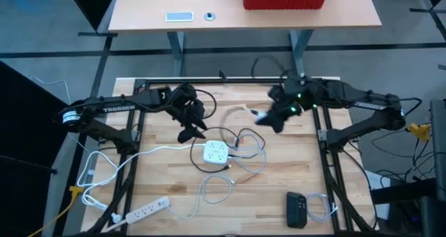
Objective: Insert USB
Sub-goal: Insert the purple USB cable into the white charger adapter
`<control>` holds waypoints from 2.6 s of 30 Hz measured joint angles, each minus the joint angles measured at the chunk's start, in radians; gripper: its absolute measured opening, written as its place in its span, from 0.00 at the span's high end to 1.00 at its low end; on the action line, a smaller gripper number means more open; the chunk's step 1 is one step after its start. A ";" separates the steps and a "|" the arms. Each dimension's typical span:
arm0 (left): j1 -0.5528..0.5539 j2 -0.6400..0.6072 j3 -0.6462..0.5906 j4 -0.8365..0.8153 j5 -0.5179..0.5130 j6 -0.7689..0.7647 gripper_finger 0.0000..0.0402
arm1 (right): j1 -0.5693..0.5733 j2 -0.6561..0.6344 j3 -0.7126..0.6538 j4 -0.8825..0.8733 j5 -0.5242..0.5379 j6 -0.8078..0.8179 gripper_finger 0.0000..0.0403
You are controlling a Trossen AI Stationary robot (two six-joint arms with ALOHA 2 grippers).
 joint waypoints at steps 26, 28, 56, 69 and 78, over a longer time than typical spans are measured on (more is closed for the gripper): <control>0.026 -0.002 -0.040 0.119 -0.002 0.033 0.73 | 0.634 0.002 -0.279 -0.444 -0.071 0.849 0.70; 0.026 -0.002 -0.040 0.118 -0.002 0.033 0.73 | 0.677 0.003 -0.330 -0.376 -0.092 0.888 0.70; 0.026 0.001 -0.045 0.117 -0.052 -0.019 0.74 | 1.019 -0.006 -0.823 0.202 -0.122 1.368 0.70; 0.026 0.001 -0.045 0.135 -0.079 -0.039 0.74 | 0.997 0.056 -0.961 0.435 -0.080 1.400 0.70; 0.028 0.002 -0.045 0.195 -0.080 -0.050 0.74 | 0.786 0.043 -0.962 0.305 0.071 1.211 0.70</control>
